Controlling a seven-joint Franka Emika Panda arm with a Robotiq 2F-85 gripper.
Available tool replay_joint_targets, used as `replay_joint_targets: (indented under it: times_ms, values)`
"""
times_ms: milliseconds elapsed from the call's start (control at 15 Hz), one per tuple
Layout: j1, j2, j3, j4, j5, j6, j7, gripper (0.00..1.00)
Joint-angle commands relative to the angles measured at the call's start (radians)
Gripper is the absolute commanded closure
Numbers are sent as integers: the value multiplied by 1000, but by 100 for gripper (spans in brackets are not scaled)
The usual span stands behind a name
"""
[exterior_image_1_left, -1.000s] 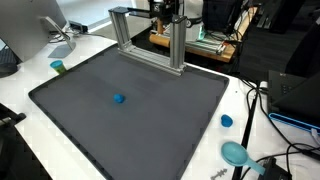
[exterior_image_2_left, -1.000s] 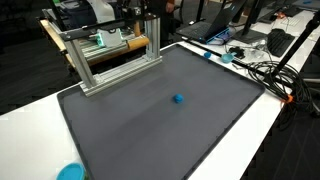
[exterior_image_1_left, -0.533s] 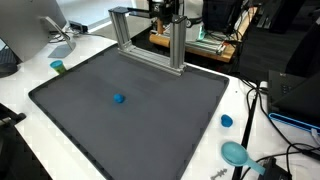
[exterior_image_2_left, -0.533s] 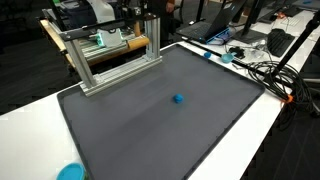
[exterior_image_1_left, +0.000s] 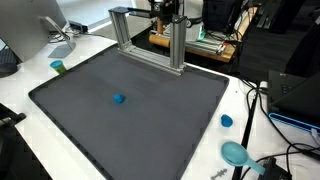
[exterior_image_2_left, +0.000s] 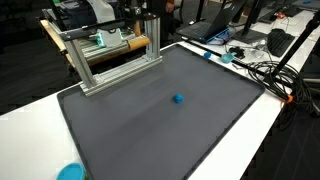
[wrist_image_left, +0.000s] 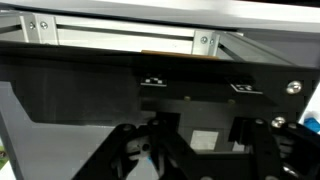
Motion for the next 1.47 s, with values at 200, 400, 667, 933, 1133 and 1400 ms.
replay_joint_targets:
  times_ms: [200,400,667,933,1133,1400]
  values:
    - [-56,-43,48,-10,2,-57,188,65]
    - [-79,-57,92,-9,-3,-70,319,13]
    - [-96,-98,134,-9,1,-88,440,15]
    - [-84,-94,141,-9,9,-76,446,18]
    - [-91,-82,161,-3,-14,-5,451,2]
    - [-96,-68,178,2,-61,27,425,0]
